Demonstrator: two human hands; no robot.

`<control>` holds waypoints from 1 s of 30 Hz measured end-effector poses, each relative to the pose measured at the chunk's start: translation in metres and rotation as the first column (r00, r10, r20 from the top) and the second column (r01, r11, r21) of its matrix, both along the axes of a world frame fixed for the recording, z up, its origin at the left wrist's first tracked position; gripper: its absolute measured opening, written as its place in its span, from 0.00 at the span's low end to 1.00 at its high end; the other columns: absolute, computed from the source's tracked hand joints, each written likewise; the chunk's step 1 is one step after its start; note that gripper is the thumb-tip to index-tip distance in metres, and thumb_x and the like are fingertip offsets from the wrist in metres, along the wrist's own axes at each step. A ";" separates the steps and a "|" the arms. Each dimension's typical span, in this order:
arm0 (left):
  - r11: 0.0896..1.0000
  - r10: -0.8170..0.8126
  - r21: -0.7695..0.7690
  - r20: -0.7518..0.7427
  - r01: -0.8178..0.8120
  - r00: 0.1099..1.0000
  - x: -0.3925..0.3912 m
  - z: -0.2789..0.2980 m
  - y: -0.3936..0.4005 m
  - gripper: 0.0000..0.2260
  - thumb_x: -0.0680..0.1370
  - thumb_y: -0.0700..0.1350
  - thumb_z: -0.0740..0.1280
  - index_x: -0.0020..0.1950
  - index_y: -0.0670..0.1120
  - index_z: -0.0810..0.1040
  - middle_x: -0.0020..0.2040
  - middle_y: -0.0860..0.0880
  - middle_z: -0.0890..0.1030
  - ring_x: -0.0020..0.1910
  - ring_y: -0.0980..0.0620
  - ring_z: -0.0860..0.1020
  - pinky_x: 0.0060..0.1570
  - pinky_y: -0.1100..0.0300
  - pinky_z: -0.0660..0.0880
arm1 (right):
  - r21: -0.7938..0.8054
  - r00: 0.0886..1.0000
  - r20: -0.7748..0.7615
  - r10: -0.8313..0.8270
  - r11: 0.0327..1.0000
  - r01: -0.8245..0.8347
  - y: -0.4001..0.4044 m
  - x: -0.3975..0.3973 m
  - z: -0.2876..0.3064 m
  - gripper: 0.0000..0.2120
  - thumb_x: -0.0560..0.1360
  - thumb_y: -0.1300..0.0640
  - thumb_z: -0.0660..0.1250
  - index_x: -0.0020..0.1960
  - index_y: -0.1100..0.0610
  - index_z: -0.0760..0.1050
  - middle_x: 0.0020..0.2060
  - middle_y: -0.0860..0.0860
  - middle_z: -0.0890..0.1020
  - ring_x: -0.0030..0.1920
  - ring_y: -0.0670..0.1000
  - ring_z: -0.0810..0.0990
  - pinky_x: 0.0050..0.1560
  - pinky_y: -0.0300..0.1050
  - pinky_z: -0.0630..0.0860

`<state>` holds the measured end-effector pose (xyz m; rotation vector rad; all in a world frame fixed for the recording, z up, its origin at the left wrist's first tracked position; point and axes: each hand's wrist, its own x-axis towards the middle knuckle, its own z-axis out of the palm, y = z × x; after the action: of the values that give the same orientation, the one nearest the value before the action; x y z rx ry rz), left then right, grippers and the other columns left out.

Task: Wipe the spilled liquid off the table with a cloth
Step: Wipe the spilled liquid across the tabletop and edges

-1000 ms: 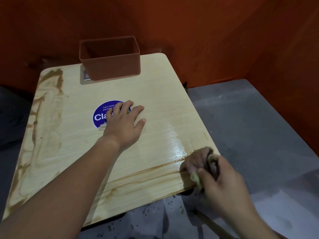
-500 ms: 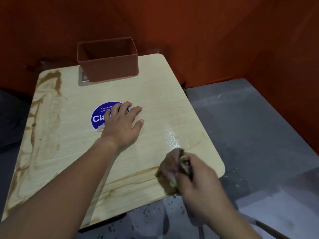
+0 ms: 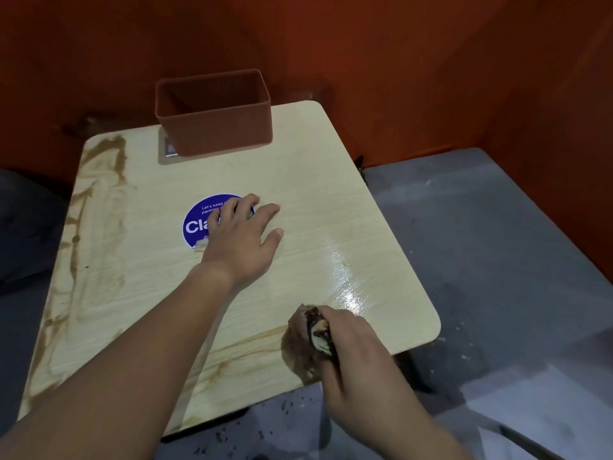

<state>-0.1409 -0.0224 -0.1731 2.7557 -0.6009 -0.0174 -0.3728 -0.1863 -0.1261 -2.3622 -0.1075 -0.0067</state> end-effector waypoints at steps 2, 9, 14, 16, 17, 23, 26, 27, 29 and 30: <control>1.000 0.000 -0.003 -0.001 0.000 1.000 0.000 0.001 0.000 0.20 0.83 0.62 0.55 0.74 0.60 0.69 0.77 0.53 0.65 0.77 0.47 0.59 0.77 0.37 0.54 | 0.186 0.997 -0.042 -0.057 0.980 0.064 -0.015 0.011 0.014 0.21 0.72 0.65 0.61 0.58 0.43 0.74 0.49 0.40 0.81 0.50 0.43 0.79 0.52 0.35 0.75; 1.000 -0.001 -0.013 0.001 0.001 1.000 -0.002 0.002 0.000 0.20 0.84 0.61 0.56 0.75 0.60 0.70 0.77 0.53 0.66 0.78 0.46 0.59 0.78 0.37 0.54 | -0.005 0.899 -0.126 -0.420 0.906 0.423 -0.130 0.076 0.010 0.15 0.80 0.62 0.66 0.60 0.44 0.74 0.50 0.44 0.82 0.54 0.52 0.80 0.47 0.43 0.71; 1.000 0.003 -0.011 0.001 -0.003 1.000 -0.002 0.002 -0.001 0.20 0.83 0.61 0.56 0.75 0.60 0.70 0.77 0.53 0.65 0.78 0.46 0.59 0.78 0.37 0.54 | -0.063 0.988 -0.036 -0.153 0.987 0.151 -0.059 0.052 0.008 0.17 0.71 0.70 0.61 0.53 0.51 0.71 0.48 0.49 0.79 0.48 0.55 0.76 0.49 0.48 0.70; 1.000 0.004 -0.014 -0.002 -0.004 1.000 -0.001 0.002 -0.001 0.20 0.83 0.61 0.57 0.74 0.60 0.70 0.77 0.53 0.65 0.78 0.46 0.59 0.78 0.37 0.54 | -0.038 0.999 -0.036 -0.003 0.999 0.002 -0.018 0.024 0.001 0.23 0.70 0.67 0.60 0.62 0.54 0.73 0.54 0.49 0.78 0.52 0.53 0.74 0.56 0.47 0.71; 1.000 0.003 -0.017 -0.003 -0.003 1.000 -0.001 0.002 -0.001 0.20 0.83 0.61 0.57 0.74 0.60 0.70 0.77 0.53 0.65 0.78 0.46 0.59 0.78 0.37 0.53 | -0.016 0.999 -0.023 0.040 0.999 -0.040 -0.004 0.014 0.001 0.26 0.71 0.65 0.60 0.68 0.54 0.72 0.58 0.48 0.78 0.55 0.52 0.74 0.60 0.46 0.71; 0.999 0.003 -0.041 -0.021 -0.004 1.000 -0.001 0.005 0.000 0.20 0.83 0.59 0.58 0.75 0.60 0.70 0.78 0.53 0.65 0.78 0.47 0.58 0.78 0.38 0.52 | 0.218 0.964 -0.144 -0.226 0.943 0.253 -0.050 0.028 0.020 0.18 0.78 0.67 0.65 0.60 0.45 0.75 0.49 0.41 0.84 0.50 0.41 0.82 0.52 0.42 0.78; 0.999 0.002 -0.047 -0.021 -0.003 1.000 -0.003 0.007 0.000 0.20 0.83 0.59 0.59 0.75 0.59 0.71 0.78 0.53 0.65 0.78 0.46 0.58 0.78 0.38 0.52 | -0.075 0.927 -0.103 -0.361 0.932 0.355 -0.081 0.026 0.018 0.13 0.78 0.63 0.66 0.57 0.47 0.74 0.48 0.46 0.82 0.50 0.52 0.81 0.49 0.51 0.77; 0.999 0.005 -0.050 -0.023 -0.006 1.000 -0.003 0.007 0.000 0.20 0.83 0.59 0.59 0.75 0.59 0.71 0.78 0.53 0.65 0.78 0.46 0.58 0.78 0.38 0.51 | -0.108 0.925 -0.098 -0.367 0.928 0.357 -0.076 0.022 0.015 0.12 0.78 0.64 0.65 0.56 0.49 0.73 0.49 0.49 0.80 0.51 0.56 0.79 0.49 0.54 0.77; 0.999 0.007 -0.048 -0.025 -0.009 1.000 -0.003 0.006 0.000 0.20 0.83 0.59 0.59 0.75 0.59 0.71 0.78 0.53 0.65 0.78 0.47 0.58 0.78 0.38 0.51 | -0.118 0.936 -0.065 -0.346 0.934 0.337 -0.045 0.009 0.006 0.13 0.76 0.66 0.62 0.57 0.54 0.73 0.50 0.53 0.78 0.50 0.58 0.77 0.51 0.56 0.76; 0.999 0.006 -0.045 -0.026 -0.007 1.000 -0.003 0.005 0.000 0.20 0.83 0.59 0.59 0.75 0.60 0.71 0.77 0.53 0.65 0.78 0.47 0.58 0.78 0.39 0.51 | -0.136 0.943 -0.021 -0.332 0.935 0.326 -0.020 0.001 0.005 0.15 0.75 0.66 0.61 0.60 0.56 0.74 0.51 0.53 0.78 0.51 0.57 0.76 0.52 0.55 0.75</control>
<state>-0.1436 -0.0221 -0.1678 2.7091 -0.5781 -0.0376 -0.3716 -0.2062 -0.1212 -2.4826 0.3205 -0.1130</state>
